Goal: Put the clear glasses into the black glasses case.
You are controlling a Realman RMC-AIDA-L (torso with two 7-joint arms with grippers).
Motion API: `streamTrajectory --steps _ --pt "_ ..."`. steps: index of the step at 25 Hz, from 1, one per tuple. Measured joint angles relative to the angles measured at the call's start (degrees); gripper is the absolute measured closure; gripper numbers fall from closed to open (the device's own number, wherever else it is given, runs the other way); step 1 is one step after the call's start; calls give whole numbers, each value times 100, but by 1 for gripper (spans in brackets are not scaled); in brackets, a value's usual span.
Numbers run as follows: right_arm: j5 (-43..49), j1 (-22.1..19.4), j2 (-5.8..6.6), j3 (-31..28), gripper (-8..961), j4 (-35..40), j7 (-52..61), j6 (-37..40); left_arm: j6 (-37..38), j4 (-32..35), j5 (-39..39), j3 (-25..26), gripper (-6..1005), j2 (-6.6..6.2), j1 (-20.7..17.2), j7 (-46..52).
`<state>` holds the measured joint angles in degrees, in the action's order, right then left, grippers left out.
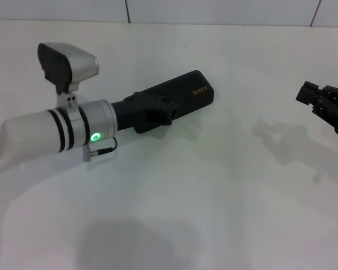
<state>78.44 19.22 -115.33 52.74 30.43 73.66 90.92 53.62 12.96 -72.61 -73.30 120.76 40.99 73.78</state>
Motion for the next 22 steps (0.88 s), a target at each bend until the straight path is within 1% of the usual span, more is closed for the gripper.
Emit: streamTrajectory --steps 4,5,7,8,9,10,11,12,14,15,18,21,22 --pt "0 16 2 -2 790 0 -1 -41 54 7 14 -3 938 0 -103 -1" --pt "0 18 2 -1 790 1 -1 -40 158 48 16 -3 938 0 -135 -2" --pt "1 -6 7 -14 790 20 -1 -29 686 394 0 -46 938 -19 -277 -102" --pt "1 -24 16 -24 790 20 -1 -22 1044 646 8 -105 938 -27 -407 -222" --pt "1 -31 24 -23 790 20 -1 -13 1562 1111 79 -213 938 -33 -636 -434" --pt "4 -33 36 -20 790 15 -1 -3 1910 1592 192 -324 938 -37 -915 -590" --pt "11 -24 37 -11 790 7 -1 -1 2276 2227 399 -492 938 -40 -1295 -744" --pt "25 -15 39 -7 789 6 -1 1 2427 2777 572 -653 938 -47 -1624 -805" --pt "46 -14 35 -13 789 25 -1 23 2504 3579 767 -877 938 -68 -2091 -843" --pt "48 -28 34 -27 789 38 0 51 2507 3846 795 -941 938 -77 -2243 -850" --pt "76 -36 68 -40 789 52 0 105 2505 4359 745 -944 938 -87 -2600 -843" --pt "238 39 116 -22 788 78 0 133 2501 4347 648 -805 938 -128 -2791 -774" --pt "336 55 126 -20 788 116 0 148 2500 4316 565 -722 918 -148 -2857 -691"
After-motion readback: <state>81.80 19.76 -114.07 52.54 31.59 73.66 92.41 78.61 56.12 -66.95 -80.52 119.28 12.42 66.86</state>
